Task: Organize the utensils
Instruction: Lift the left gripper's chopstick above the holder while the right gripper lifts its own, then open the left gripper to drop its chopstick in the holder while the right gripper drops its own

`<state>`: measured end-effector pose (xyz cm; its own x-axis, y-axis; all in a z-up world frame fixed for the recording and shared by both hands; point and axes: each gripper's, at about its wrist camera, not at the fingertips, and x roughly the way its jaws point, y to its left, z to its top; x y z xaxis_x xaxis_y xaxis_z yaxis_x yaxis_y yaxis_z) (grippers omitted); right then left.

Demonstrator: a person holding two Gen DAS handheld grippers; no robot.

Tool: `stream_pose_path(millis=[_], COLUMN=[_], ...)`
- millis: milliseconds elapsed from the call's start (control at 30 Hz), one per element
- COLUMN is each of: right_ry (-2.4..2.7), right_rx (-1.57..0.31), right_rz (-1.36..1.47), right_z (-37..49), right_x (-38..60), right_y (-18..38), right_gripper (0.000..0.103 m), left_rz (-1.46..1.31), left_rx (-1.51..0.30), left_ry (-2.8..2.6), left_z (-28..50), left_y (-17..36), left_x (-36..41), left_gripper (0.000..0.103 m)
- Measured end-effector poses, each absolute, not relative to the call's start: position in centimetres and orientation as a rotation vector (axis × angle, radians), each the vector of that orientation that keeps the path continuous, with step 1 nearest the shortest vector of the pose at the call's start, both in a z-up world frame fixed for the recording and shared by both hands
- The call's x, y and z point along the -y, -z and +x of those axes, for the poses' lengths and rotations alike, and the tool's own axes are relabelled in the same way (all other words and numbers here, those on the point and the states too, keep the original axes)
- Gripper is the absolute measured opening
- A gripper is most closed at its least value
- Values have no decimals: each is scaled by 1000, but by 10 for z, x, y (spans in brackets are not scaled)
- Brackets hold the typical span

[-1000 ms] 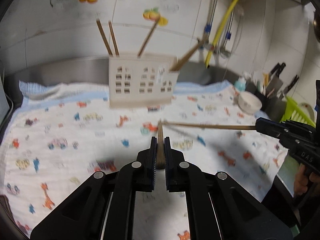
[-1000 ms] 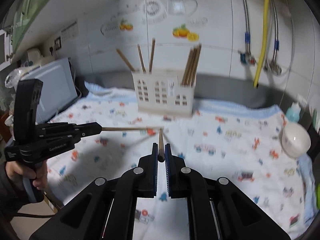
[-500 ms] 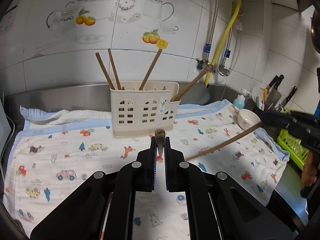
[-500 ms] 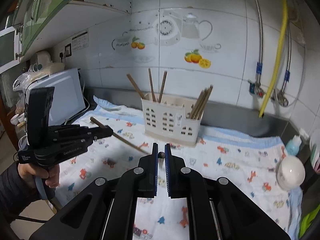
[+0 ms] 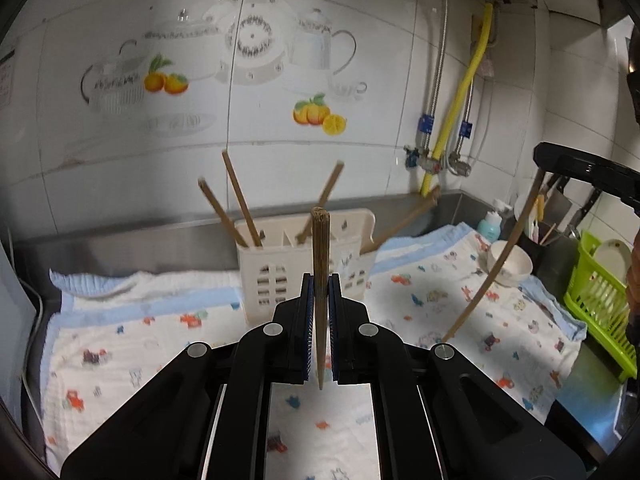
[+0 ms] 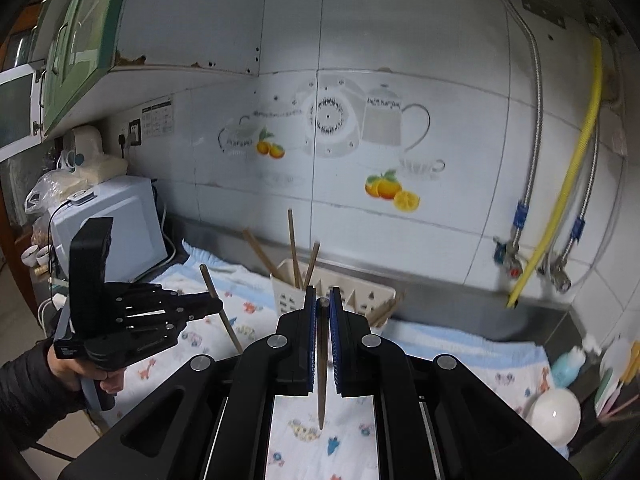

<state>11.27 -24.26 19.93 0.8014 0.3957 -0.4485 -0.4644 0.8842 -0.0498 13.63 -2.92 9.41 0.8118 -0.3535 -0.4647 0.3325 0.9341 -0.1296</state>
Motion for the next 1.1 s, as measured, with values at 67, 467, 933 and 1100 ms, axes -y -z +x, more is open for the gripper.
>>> stream_pose_path(millis=[67,467,933,1100], right_ry=[-470,-479,-408,-395], right_rx=[-439,-374,-320,-330], right_rz=[-155,-164,-142,-120], right_z=[120,164,218,239], right_x=[240,219,221,224], right_y=[-205,-241,-248,-237], right_gripper=[7,7,7,7], left_rz=[-33,30,4,0], left_rx=[-485,-336,-321,-356], left_ry=[363,314,288,289], left_z=[142,175,239,255], left_y=[-106,-184,-190,-172], left_x=[29,27,33,36], left_gripper=[5,5,5,5])
